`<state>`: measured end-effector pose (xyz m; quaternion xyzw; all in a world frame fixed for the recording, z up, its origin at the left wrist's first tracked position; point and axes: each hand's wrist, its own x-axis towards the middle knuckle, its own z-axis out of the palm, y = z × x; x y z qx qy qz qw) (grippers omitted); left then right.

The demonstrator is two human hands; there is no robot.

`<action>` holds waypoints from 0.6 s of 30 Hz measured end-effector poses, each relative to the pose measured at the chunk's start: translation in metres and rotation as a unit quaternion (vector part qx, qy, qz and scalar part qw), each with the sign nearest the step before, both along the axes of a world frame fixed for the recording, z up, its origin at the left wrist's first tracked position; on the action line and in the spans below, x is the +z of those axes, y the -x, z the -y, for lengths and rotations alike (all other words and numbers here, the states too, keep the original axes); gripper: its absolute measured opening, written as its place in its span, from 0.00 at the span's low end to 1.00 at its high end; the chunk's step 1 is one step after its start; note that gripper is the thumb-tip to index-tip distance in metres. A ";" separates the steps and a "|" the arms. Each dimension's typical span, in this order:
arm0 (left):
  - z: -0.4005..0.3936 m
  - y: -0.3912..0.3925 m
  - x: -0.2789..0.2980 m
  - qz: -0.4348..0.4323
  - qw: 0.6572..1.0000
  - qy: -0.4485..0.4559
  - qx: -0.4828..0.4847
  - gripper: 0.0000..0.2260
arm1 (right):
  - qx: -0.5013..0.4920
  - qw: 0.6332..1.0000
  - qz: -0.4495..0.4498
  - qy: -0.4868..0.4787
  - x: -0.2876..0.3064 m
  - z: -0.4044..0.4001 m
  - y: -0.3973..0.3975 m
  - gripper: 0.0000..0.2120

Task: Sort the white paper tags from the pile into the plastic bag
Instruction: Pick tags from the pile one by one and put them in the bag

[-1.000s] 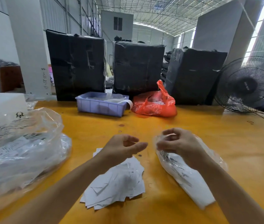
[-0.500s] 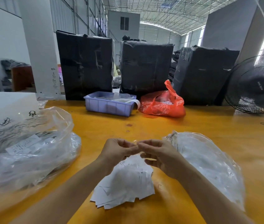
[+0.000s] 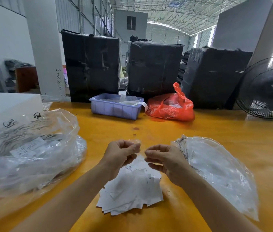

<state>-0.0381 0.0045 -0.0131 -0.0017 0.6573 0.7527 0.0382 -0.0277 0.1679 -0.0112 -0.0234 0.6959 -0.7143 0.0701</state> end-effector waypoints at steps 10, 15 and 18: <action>0.014 0.004 0.009 -0.116 0.964 0.204 -0.122 0.13 | 0.006 0.931 -0.256 -0.260 0.009 0.017 0.003 0.01; 0.028 0.010 0.008 -0.113 0.979 0.153 0.070 0.09 | -0.021 0.885 -0.301 -0.355 0.001 0.024 0.000 0.04; 0.034 0.013 0.008 -0.109 0.978 0.134 0.113 0.14 | 0.139 0.836 -0.336 -0.410 -0.011 0.041 -0.010 0.14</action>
